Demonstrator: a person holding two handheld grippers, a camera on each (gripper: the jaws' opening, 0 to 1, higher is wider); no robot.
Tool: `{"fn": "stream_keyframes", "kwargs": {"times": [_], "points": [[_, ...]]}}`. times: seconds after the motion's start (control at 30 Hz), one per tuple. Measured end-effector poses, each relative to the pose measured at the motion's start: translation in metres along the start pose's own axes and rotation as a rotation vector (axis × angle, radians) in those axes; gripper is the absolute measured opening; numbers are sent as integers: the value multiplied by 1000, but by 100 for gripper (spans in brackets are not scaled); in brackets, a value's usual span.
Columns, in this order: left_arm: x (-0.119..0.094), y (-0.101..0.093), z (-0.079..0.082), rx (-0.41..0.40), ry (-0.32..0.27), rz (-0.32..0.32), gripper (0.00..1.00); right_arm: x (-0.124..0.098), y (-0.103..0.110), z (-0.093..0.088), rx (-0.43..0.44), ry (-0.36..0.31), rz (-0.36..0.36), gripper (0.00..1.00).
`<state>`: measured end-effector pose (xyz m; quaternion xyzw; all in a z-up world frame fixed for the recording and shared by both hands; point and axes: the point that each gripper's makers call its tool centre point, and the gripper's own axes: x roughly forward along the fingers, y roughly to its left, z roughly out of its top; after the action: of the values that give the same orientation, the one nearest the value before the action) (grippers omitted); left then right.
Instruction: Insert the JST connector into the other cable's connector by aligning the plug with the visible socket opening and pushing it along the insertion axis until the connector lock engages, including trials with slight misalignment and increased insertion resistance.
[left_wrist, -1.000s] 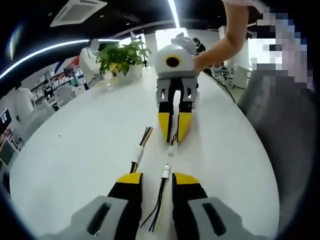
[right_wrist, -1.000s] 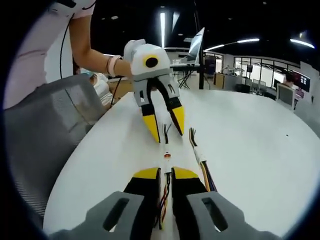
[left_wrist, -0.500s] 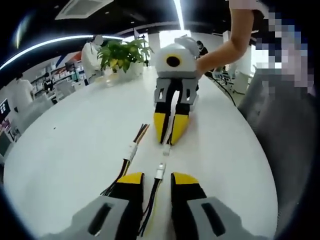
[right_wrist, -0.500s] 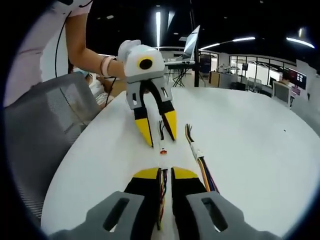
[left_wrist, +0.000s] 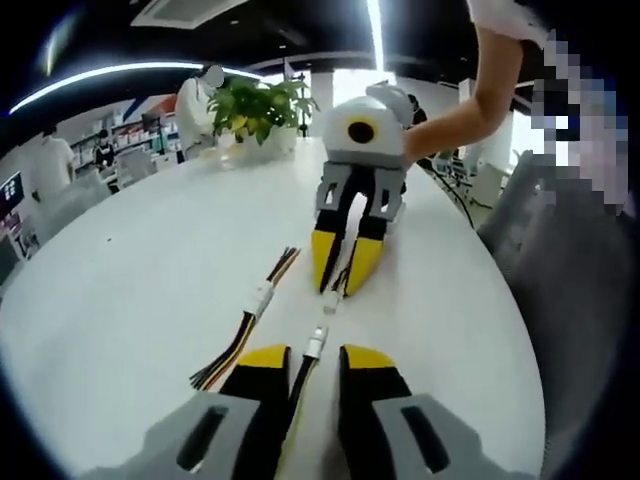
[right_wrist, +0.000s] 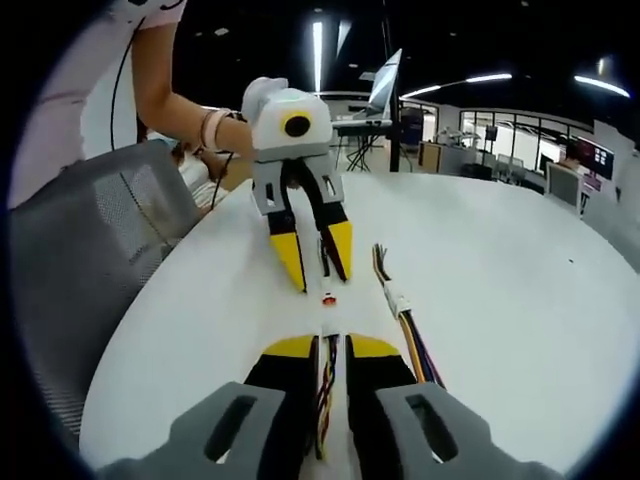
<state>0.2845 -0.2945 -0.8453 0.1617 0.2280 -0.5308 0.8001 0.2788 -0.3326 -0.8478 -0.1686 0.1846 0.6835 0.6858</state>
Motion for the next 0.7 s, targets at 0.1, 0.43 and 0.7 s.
{"fn": "stream_keyframes", "kwargs": {"times": [0.1,0.43,0.7], "points": [[-1,0,0,9,-1,-2,14,0,0,0,-42,11,0,7],[-1,2,1,8,3,18,14,4,-1,2,-36,16,-9,5],[-1,2,0,-5,9,23,13,5,-1,3,-29,19,-15,5]]}}
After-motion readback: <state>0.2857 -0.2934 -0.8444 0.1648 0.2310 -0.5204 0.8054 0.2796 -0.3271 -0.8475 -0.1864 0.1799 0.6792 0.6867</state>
